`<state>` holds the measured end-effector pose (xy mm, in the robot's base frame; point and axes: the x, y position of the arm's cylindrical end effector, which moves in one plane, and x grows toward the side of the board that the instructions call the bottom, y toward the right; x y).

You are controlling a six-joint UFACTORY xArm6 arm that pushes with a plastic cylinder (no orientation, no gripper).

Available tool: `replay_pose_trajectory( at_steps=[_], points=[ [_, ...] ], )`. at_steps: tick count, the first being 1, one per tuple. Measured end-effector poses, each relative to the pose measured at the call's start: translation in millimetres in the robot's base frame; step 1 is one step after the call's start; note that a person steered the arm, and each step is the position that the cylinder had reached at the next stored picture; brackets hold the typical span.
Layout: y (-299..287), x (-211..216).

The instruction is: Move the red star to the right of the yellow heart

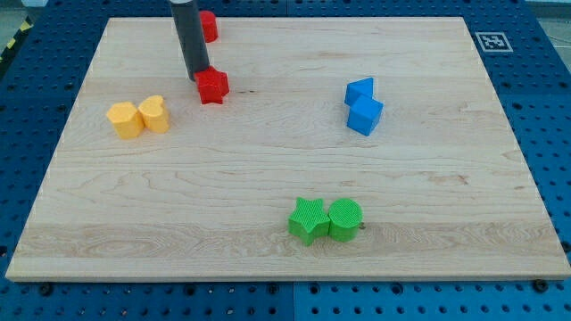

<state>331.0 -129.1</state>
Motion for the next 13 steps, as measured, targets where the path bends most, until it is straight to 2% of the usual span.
replay_pose_trajectory(
  at_steps=[2, 4, 6, 8, 9, 13],
  points=[
    [25.6, -1.7],
    [34.5, 33.0],
    [37.4, 35.3],
    [99.9, 14.2],
    [120.6, 28.6],
    [120.8, 48.0]
  ],
)
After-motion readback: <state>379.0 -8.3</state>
